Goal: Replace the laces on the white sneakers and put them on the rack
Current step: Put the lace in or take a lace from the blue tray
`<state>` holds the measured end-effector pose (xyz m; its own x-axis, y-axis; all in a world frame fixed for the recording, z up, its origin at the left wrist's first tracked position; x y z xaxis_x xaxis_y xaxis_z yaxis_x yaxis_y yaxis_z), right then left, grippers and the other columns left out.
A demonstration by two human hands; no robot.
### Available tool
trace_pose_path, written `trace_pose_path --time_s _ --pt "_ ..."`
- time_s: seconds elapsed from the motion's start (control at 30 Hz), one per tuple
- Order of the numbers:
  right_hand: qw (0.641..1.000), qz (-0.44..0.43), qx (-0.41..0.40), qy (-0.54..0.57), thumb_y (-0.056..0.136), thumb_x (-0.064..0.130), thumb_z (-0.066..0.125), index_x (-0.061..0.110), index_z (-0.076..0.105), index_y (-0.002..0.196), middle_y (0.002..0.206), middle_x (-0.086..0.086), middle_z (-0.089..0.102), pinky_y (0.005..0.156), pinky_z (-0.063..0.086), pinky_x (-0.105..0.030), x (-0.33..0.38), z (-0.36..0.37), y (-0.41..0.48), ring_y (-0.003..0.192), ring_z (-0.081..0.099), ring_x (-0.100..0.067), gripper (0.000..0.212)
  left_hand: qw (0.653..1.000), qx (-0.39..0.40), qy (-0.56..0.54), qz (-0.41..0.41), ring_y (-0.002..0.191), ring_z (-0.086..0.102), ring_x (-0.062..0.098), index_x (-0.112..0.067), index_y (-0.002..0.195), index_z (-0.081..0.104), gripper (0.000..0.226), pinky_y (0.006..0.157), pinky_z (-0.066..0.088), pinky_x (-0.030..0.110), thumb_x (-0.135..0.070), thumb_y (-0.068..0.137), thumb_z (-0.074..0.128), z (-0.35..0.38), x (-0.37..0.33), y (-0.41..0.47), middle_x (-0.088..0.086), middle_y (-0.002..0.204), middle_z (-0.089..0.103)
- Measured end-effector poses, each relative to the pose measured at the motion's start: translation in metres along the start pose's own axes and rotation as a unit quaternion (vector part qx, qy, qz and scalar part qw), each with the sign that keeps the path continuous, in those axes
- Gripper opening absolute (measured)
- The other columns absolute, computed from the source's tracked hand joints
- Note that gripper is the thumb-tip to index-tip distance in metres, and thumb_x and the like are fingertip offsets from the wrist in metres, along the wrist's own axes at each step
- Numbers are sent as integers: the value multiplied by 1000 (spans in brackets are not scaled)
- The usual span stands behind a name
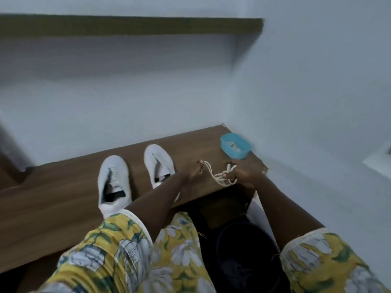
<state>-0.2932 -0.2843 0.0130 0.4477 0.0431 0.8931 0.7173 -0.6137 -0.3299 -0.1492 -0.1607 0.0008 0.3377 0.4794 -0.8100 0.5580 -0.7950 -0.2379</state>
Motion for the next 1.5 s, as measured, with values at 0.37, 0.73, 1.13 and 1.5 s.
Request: trace_pose_path --time_s 0.37,0.73,1.13,1.5 --pt "983 164 -45 -71 86 -5 56 -12 63 97 89 -14 54 60 39 -27 -139 -35 -23 76 49 -20 15 988 135 48 -65 117 50 36 8 119 51 34 94 39 35 -17 101 35 204 4 3 26 126 53" --pt "958 276 21 -79 91 -6 46 8 49 136 133 -20 49 86 49 -42 -229 -23 -31 103 50 -32 47 970 176 66 -152 72 43 16 -23 67 40 35 69 34 26 -17 101 35 266 67 2 -3 73 41" --pt "967 201 -86 -130 94 6 47 -5 59 120 123 -22 59 76 50 -29 -192 -27 -15 106 60 -32 31 981 149 30 -121 111 56 30 -6 120 60 33 91 44 30 -22 101 37 223 43 11 17 124 59" --pt "950 3 -219 -221 88 18 56 2 67 82 88 -9 66 71 45 -34 -55 -35 64 81 58 -22 20 992 31 119 32 120 50 27 -15 117 59 28 97 37 33 -28 99 41 97 -50 62 11 130 55"
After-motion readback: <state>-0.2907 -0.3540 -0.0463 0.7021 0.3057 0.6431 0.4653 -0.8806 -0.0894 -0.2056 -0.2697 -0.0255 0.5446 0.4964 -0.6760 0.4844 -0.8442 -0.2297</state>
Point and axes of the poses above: each hand's wrist, its own y-axis towards the middle knuckle, its own z-axis out of the palm, x = y × z, the point moved 1 cm from there along y, towards the middle knuckle
